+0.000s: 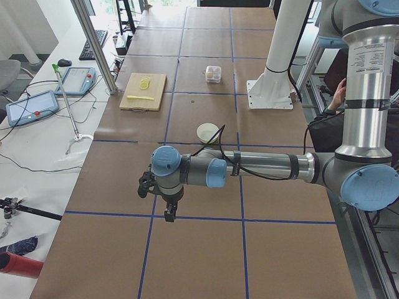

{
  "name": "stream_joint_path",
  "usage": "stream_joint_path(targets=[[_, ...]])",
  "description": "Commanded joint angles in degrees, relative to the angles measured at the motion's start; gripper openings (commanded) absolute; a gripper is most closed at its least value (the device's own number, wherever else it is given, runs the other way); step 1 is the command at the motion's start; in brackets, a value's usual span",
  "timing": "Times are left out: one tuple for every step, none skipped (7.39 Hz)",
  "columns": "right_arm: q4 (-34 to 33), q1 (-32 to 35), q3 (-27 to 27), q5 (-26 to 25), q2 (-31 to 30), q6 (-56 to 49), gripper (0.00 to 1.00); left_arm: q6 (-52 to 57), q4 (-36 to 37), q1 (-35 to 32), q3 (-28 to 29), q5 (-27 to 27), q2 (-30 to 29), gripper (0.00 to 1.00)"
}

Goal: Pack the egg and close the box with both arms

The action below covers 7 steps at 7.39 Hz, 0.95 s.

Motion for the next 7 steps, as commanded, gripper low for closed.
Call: stream_joint_path(targets=[[0.0,0.0,-0.12,0.04,0.07,0.0,1.0,0.17,-0.08,0.08,0.17,0.0,-0.11,1.0],[0.0,0.0,-0.12,0.04,0.07,0.0,1.0,0.17,-0.09,-0.01,0.17,0.0,-0.11,1.0],[0.0,0.0,-0.12,0.04,0.07,0.0,1.0,0.17,-0.35,0.08,0.34,0.0,-0.11,1.0],[0.0,0.0,-0.12,0.04,-0.02,0.0,1.0,0.09,-1.22,0.08,0.61,0.0,-0.11,1.0],[0.0,0.0,-0.12,0.04,-0.02,0.0,1.0,0.17,-1.32,-0.01,0.7,0.0,-0.11,1.0],[0.0,0.0,-0.12,0.04,-0.02,0.0,1.0,0.17,-1.32,0.08,0.7,0.0,-0.11,1.0],[0.0,0.0,-0.12,0.04,-0.02,0.0,1.0,0.17,-1.32,-0.01,0.7,0.0,-0.11,1.0]])
